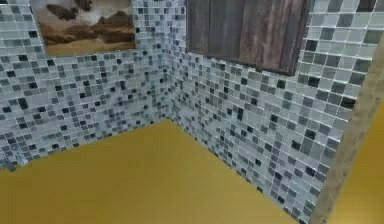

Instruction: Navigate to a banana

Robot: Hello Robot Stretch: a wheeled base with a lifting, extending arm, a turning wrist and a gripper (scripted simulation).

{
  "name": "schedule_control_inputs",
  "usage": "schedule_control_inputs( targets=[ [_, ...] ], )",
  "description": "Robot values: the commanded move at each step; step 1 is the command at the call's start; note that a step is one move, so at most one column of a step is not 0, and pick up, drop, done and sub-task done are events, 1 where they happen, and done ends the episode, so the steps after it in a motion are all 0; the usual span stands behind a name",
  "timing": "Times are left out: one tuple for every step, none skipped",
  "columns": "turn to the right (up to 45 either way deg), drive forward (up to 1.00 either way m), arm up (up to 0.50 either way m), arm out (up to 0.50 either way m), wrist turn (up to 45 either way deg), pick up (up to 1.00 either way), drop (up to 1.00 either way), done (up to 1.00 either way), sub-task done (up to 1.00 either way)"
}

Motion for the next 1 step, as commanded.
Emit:
schedule_control_inputs(
  targets=[
    [45.0,0.0,0.0,0.0,0.0,0.0,0.0,0.0,0.0]
  ],
)
